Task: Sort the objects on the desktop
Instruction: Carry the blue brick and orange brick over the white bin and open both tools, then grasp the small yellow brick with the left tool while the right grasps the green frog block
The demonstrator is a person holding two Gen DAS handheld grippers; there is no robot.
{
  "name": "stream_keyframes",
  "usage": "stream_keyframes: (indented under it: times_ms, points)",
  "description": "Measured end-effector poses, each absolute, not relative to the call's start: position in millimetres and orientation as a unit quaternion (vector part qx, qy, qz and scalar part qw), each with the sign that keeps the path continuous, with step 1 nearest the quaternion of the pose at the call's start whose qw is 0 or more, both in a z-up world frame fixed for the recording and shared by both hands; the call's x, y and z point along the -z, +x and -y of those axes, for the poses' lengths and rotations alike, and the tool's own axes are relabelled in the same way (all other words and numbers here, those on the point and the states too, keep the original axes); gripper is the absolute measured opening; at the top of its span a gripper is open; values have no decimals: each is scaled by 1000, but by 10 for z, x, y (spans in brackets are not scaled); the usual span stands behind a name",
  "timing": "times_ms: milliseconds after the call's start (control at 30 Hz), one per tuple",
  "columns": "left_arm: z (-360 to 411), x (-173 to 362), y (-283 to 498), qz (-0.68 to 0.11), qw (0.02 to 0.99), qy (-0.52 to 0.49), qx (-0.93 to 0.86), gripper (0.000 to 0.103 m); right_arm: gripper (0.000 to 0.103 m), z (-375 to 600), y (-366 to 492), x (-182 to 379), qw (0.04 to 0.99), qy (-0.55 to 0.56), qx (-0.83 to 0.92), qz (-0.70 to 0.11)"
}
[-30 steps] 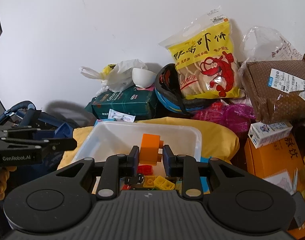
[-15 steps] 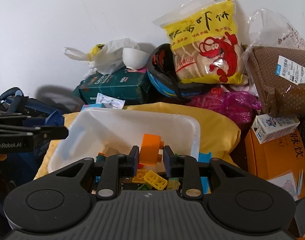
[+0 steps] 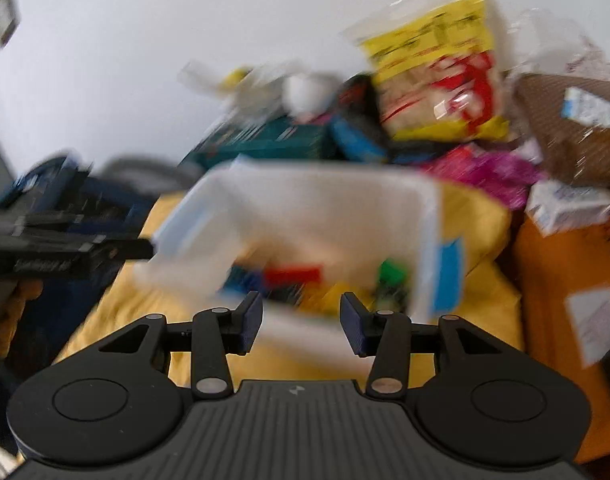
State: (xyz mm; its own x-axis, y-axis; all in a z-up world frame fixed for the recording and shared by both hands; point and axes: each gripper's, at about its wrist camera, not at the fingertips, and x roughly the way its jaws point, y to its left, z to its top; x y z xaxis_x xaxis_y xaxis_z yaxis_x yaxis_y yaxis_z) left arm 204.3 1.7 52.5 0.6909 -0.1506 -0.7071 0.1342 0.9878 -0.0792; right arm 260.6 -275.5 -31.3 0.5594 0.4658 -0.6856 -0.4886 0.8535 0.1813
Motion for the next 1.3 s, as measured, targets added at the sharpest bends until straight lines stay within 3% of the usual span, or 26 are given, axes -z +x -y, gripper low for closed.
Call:
stream_keyframes:
  times_ms: [200,433,500,567,900,967,1033,1100,1300]
  points:
    - [-221,11,1538,-431,900,-21,52,59,47,2333,2015,1100,846,-68,-300,-435]
    - [-395,261,1198,-453,890,-27,40,59,47,1881,1929,1512,835,-78,-308,-449]
    - [-390,291,1175,-455,889,-31,41,59,46,1809,1944,1573,834,-85,-311,-448]
    - [-333,328,1182,-454,889,-30,52,59,34,1776,1956,1620,832,-93,-314,-448]
    - [262,591,1560,-441,892,7,105,59,34,2580,1823,1362,851,-44,-278,-444]
    - [319,659,1624,-444,890,18,106,56,34,2769,1758,1325,853,-31,-268,-447]
    - [334,713,1658,-447,888,23,101,37,34,2938,1678,1314,854,-15,-257,-451]
    - [331,696,1651,-439,892,24,103,28,34,3042,1603,1332,854,-7,-250,-456]
    - [268,488,1485,-421,899,29,114,28,34,3149,1539,1372,852,18,-241,-464]
